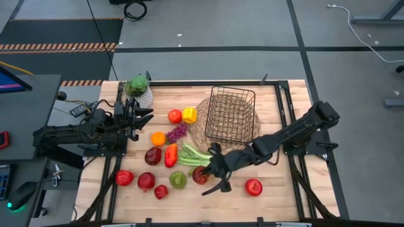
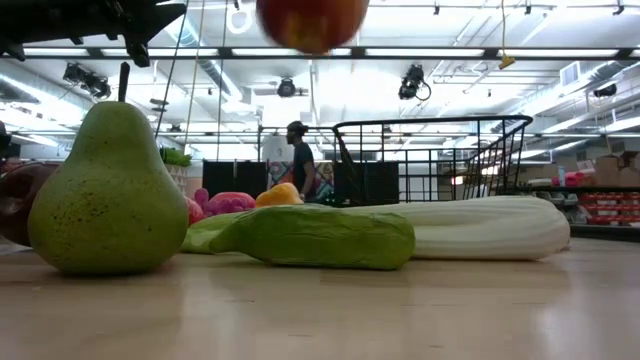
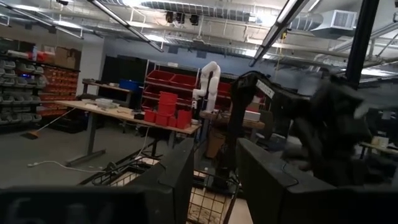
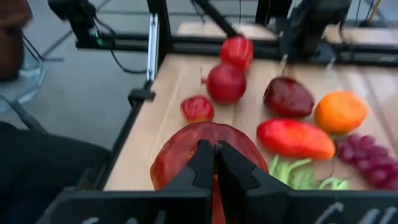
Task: Build produce basket
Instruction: Put the apple into the wire basket
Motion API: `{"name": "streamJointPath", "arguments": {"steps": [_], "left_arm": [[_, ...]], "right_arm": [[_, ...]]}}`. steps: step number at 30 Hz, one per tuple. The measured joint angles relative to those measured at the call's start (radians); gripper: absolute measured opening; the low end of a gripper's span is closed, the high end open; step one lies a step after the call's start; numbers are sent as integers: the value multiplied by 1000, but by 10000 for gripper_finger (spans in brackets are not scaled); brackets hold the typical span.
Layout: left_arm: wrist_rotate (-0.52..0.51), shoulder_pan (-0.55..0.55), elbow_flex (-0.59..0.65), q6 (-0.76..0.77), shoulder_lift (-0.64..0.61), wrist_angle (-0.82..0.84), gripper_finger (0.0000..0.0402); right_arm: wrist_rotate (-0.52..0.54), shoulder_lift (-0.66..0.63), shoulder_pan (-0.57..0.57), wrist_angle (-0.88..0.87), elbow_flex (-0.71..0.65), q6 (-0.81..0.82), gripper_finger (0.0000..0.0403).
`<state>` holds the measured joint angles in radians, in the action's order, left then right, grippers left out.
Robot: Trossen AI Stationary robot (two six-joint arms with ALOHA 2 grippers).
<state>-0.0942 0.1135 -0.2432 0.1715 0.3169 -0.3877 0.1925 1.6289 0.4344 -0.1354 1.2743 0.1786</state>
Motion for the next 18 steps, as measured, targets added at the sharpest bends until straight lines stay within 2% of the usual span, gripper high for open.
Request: {"name": "streamJointPath", "arguments": {"steps": [4, 9, 18], "left_arm": [[35, 0, 1, 6, 46, -15, 134], [39, 0, 1, 45, 169, -87, 157], [46, -27, 1, 2, 342, -177, 237]], "right_arm": [[5, -57, -8, -2, 0, -3, 12], [56, -106, -28, -56, 1, 1, 13], [106, -148, -70, -134, 1, -18, 13]]}}
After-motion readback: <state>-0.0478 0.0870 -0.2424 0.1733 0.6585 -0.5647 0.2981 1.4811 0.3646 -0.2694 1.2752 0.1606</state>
